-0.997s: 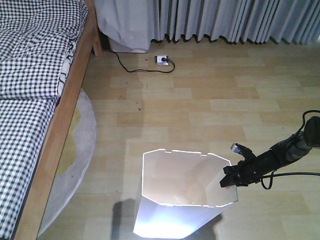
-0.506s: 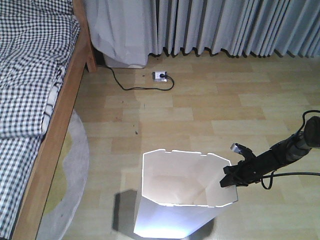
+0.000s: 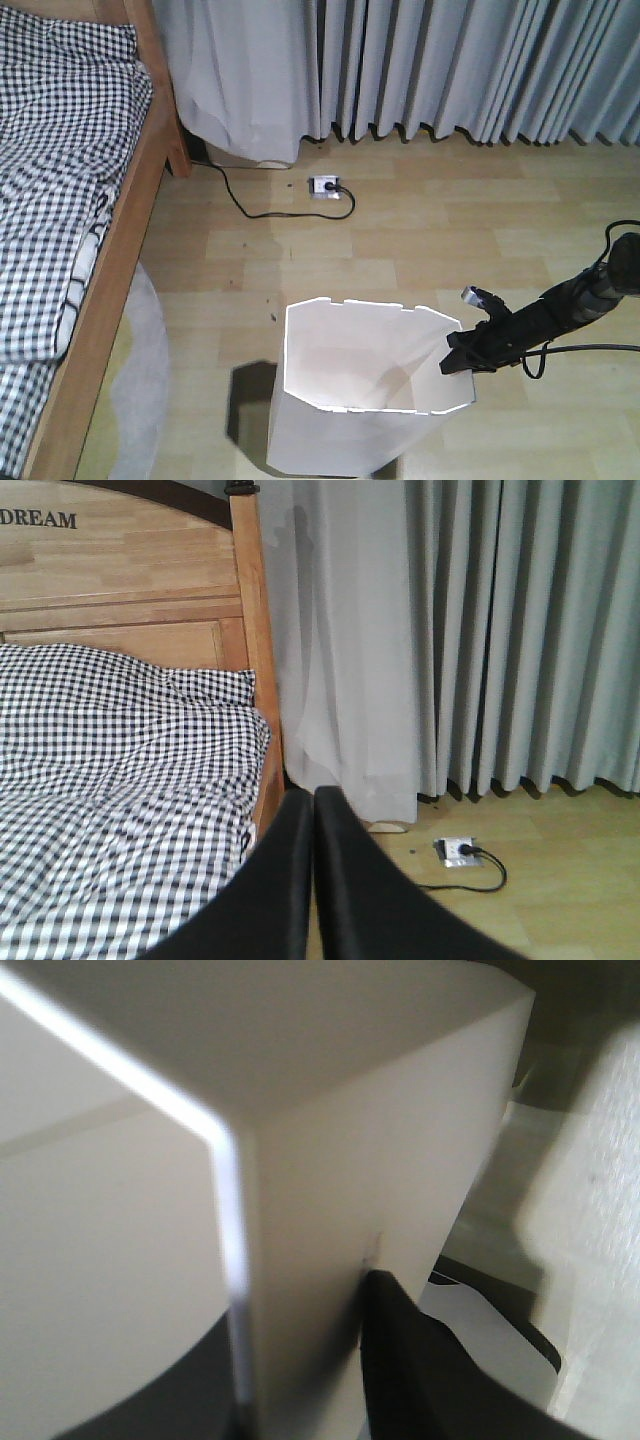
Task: Move trash bin to bedside with robot
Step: 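Drive forward alongside the bed toward the curtains holding the bin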
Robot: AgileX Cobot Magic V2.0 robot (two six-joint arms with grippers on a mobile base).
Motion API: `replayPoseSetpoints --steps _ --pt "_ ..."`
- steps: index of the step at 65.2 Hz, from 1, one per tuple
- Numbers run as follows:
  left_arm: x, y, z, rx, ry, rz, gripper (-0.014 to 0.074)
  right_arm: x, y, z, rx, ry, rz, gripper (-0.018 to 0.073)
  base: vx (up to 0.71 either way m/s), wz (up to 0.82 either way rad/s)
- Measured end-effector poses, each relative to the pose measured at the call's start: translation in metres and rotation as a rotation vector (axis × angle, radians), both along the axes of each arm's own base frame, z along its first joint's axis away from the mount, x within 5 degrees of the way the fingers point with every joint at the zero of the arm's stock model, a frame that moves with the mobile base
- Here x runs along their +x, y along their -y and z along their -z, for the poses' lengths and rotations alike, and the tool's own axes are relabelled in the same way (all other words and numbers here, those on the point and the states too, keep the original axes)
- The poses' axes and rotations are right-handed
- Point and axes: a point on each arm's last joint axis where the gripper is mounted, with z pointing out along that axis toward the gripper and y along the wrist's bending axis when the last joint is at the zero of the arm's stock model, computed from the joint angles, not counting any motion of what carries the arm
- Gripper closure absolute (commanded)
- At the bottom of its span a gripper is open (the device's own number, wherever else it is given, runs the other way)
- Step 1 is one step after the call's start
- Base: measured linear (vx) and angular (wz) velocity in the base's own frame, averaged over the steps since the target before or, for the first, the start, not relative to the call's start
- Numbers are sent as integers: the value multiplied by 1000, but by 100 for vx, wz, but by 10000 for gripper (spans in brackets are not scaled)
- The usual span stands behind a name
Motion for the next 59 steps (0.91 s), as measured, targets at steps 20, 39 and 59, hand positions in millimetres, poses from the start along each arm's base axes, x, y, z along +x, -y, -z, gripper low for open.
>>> replayPoseSetpoints --steps 20,39,59 --pt "0 0 0 0 0 0 603 0 0 0 0 0 0 564 36 2" --pt "0 0 0 0 0 0 603 0 0 0 0 0 0 564 35 -5" --pt "0 0 0 0 0 0 603 0 0 0 0 0 0 564 33 -2"
